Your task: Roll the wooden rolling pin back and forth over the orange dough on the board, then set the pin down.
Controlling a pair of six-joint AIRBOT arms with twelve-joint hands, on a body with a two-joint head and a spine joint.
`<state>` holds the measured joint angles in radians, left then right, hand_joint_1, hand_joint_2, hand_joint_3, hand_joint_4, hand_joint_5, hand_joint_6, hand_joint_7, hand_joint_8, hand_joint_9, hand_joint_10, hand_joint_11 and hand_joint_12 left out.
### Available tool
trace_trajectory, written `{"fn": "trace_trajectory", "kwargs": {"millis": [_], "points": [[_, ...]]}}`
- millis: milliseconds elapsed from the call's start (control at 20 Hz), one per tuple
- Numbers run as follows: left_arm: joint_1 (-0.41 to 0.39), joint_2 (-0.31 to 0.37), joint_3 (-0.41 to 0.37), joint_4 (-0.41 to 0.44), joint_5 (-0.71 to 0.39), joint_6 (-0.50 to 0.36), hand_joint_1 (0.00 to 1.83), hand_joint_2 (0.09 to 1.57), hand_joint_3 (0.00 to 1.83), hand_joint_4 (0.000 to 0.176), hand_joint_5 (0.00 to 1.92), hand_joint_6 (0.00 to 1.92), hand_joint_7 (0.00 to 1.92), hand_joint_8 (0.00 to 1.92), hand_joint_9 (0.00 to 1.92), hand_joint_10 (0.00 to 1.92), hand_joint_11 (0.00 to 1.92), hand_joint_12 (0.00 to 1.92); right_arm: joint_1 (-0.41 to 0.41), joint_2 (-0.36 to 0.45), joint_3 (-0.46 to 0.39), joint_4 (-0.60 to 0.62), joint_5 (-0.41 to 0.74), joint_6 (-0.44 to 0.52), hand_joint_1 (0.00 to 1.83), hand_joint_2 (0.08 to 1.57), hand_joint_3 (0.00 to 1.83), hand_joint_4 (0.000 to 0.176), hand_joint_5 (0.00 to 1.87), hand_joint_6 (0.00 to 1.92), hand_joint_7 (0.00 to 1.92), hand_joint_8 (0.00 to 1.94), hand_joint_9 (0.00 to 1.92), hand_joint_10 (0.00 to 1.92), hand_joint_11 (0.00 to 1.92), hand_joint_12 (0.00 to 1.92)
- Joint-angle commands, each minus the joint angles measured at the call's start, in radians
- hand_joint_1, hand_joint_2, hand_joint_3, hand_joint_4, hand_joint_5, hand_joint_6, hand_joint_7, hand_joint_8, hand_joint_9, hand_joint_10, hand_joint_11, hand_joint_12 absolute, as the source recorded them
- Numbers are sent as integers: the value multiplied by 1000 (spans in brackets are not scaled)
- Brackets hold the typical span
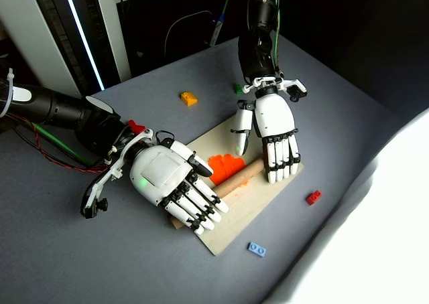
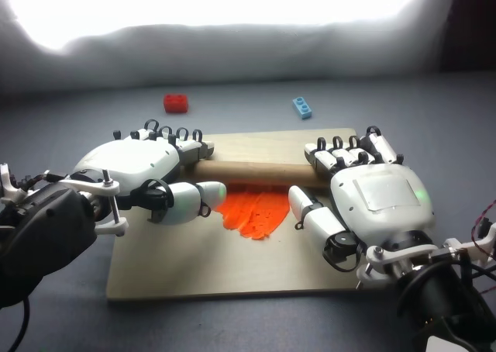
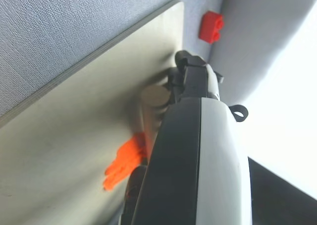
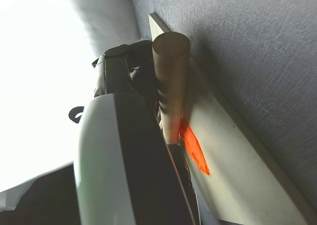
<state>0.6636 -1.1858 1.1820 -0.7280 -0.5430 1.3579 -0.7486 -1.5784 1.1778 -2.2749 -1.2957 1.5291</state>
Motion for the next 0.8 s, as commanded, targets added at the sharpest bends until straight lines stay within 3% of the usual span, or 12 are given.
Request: {"fn": "trace_trajectory", "kwargs": {"millis": [0,750], "points": [[8,5,-8,6,14,-7,0,1401,0,0,237,3,303,2,270,1,0,395,-13,-3,-9,-44,-17,-1,0,1522,1,0,464,5,518,5,477,8,0,1060],[23,72,-69,14,23,-31,0,1399,0,0,233,1,308,1,282,4,0,402,-37,2,-50,-46,-26,-18,0,1520,0,0,451,2,507,1,472,2,0,1033]]}}
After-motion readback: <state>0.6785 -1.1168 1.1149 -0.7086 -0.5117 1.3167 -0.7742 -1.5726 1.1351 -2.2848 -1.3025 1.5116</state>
